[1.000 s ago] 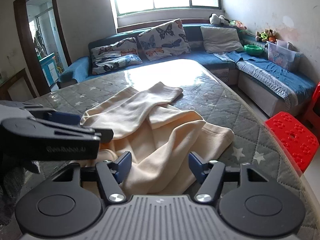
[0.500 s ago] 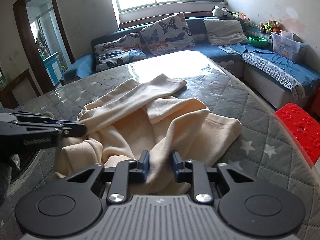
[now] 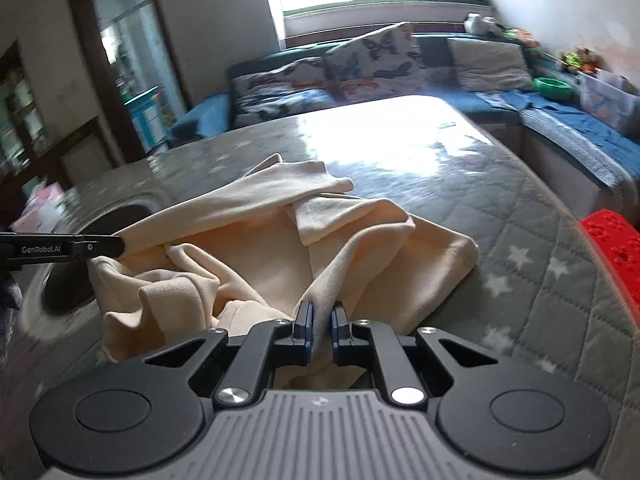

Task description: Fold clothes

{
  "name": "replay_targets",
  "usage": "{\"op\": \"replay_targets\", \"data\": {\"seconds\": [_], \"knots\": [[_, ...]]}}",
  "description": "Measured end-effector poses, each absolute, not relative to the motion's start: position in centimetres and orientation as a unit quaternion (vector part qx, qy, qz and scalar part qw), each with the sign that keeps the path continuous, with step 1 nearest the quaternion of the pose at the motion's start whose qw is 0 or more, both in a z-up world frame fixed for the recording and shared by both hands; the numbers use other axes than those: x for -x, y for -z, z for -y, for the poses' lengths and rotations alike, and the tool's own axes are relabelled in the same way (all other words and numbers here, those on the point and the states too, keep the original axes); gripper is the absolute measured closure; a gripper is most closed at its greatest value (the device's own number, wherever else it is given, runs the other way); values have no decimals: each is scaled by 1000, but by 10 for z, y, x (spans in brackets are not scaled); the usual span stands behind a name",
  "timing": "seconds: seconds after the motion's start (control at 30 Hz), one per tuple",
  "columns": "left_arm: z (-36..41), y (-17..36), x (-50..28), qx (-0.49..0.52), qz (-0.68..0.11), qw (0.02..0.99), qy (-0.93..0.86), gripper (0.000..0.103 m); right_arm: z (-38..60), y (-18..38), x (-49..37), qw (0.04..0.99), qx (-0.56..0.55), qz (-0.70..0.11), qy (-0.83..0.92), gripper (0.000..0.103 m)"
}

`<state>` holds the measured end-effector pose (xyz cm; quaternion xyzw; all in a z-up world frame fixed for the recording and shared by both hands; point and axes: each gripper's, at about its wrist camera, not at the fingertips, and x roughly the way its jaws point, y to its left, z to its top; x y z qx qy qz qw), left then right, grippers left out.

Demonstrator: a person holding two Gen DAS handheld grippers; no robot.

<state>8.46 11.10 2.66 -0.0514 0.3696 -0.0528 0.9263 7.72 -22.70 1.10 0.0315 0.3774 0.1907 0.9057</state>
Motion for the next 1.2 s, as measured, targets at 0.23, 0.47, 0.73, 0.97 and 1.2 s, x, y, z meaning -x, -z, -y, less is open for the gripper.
{"op": "replay_targets", "data": {"seconds": [0.23,0.47,0.73,0.97,1.2], "knots": [[-149,-20,5,83,-388,918,13,98,198,-14,-39,879,-1,-400,-260,93],[-174,-15,57,117,-410,905,-6,93,179,-33,-27,877,36,-385,-285,70],[-168,-37,46,78,-375,924,-20,63,150,-33,-72,887,76,-363,-276,69],[-155,-45,-8,33,-354,935,-6,51,128,-9,-99,869,116,-382,-294,69],[-132,-24,-64,3,-393,920,15,44,114,-3,-112,862,125,-375,-317,68]]}}
